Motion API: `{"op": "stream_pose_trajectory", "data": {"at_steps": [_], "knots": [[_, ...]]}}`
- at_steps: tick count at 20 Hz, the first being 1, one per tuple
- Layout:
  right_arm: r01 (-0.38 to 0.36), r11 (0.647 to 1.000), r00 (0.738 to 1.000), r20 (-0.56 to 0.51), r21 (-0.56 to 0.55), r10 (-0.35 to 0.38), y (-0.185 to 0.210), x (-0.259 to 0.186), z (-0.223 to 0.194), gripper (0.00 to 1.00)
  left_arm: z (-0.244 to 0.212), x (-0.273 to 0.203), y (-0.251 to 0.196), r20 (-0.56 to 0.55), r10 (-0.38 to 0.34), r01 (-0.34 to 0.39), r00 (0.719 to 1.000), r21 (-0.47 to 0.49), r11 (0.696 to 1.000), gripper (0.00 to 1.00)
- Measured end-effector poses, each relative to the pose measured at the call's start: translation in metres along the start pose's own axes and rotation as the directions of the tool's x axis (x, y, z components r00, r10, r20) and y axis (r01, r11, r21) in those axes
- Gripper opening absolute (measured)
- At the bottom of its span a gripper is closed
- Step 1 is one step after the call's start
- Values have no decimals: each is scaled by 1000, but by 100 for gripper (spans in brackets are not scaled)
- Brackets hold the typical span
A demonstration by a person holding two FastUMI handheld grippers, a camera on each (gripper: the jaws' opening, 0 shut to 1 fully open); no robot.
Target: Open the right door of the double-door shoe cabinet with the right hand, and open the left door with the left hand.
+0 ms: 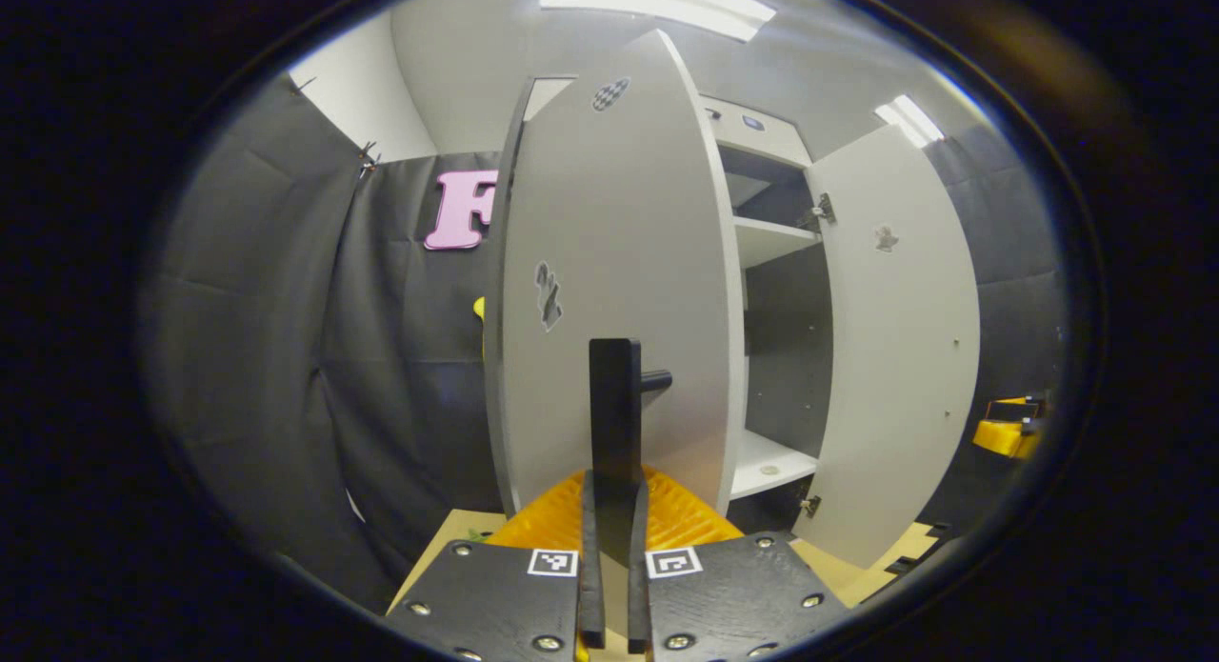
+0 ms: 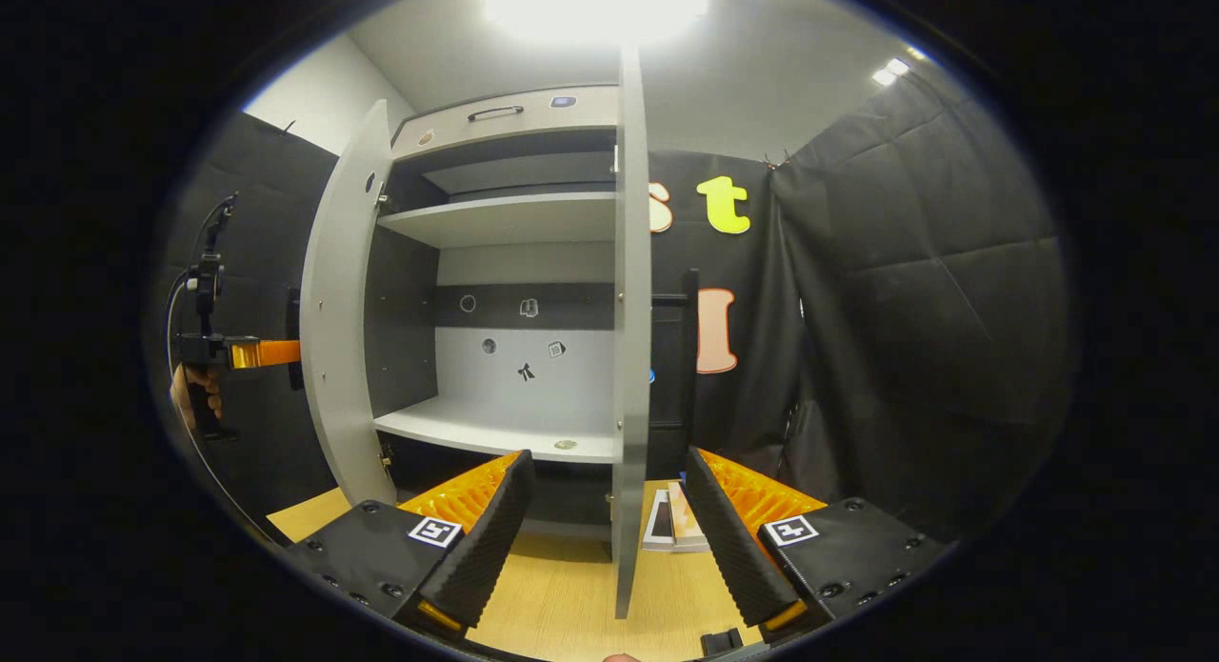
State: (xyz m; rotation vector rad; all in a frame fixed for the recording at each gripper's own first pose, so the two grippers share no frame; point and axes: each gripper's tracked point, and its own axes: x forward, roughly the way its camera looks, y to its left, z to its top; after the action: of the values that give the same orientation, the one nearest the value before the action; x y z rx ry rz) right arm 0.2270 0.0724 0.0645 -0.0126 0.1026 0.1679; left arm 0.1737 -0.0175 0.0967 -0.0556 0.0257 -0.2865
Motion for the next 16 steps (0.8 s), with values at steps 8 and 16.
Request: {"op": "stream_pose_trajectory", "data": {"at_steps": [8,16], "knots": [[-46,999,999,-17,-12,46,17,4,-3,100,6,-24,59,27,113,-114,993,45,992,12],[-119,993,993,-11,-28,118,48,8,1,100,4,-33,117,40,164,-164,986,-17,986,2]]}}
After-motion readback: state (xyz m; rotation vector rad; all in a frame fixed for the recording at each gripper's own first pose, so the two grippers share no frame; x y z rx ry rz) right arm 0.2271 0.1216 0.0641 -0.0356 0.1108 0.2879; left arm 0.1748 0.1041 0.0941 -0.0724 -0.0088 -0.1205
